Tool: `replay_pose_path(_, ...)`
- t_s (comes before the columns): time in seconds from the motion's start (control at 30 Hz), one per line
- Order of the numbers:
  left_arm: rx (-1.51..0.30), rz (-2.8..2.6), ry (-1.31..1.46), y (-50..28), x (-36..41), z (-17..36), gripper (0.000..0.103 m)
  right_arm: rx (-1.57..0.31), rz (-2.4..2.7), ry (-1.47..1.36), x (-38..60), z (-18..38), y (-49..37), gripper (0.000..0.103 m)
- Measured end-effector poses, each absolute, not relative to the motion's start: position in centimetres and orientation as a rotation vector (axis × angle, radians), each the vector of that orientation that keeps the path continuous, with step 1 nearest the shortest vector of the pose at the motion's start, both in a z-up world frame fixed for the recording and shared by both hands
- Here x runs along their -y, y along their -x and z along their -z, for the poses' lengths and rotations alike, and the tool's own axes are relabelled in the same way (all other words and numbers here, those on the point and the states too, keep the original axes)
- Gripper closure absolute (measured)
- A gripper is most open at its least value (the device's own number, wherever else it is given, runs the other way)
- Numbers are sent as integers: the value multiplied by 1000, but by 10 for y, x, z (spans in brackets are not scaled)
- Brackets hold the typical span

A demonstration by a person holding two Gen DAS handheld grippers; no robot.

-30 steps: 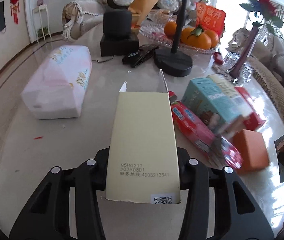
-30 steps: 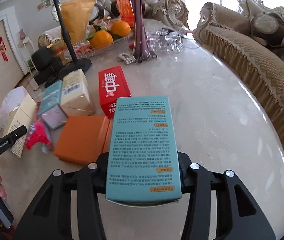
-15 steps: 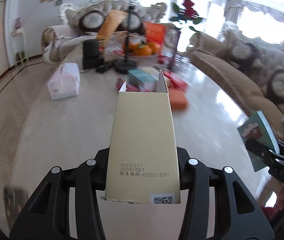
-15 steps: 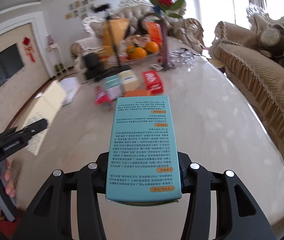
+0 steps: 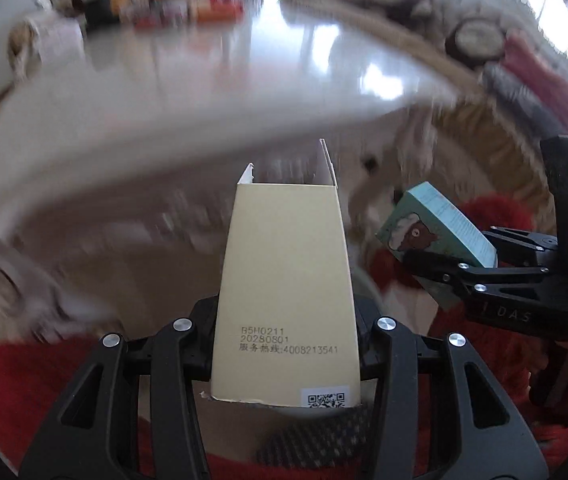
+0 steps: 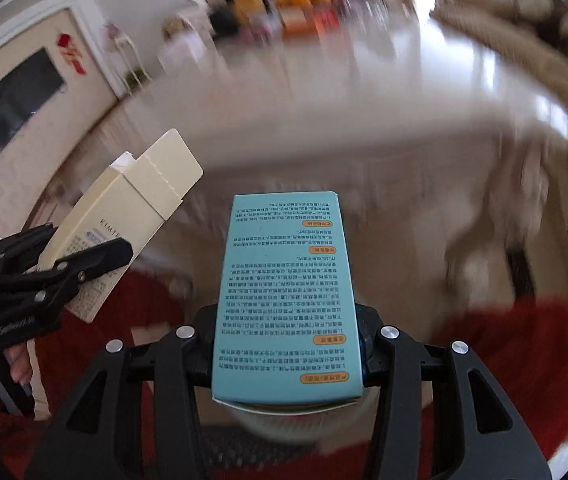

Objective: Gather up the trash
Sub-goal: 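Carry the cream and light blue boxes over the wastebasket and open both tools, then grasp the red toothpaste tube with the left tool while the right tool grasps the orange box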

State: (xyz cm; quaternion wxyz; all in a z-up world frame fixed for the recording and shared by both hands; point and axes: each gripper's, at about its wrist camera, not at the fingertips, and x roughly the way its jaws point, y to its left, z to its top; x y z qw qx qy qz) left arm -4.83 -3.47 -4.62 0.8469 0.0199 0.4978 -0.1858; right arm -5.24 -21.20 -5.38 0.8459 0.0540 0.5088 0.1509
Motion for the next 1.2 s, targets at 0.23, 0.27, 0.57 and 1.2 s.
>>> replay_pose_path(0.23, -1274, 431, -34, 40, 50, 124, 55, -1179, -287, -85, 205, 105, 44, 58)
replay_pose_path(0.27, -1306, 436, -31, 41, 53, 131, 54, -1186, -291, -81, 203, 107, 41, 57)
replay_pose_path(0.57, -1266, 390, -25, 41, 45, 123, 24, -1192, -249, -58, 213, 113, 57, 36)
replay_pose_path(1.2, -895, 155, 158, -118, -29, -53, 24, -806, -279, -34, 212, -26, -42, 31)
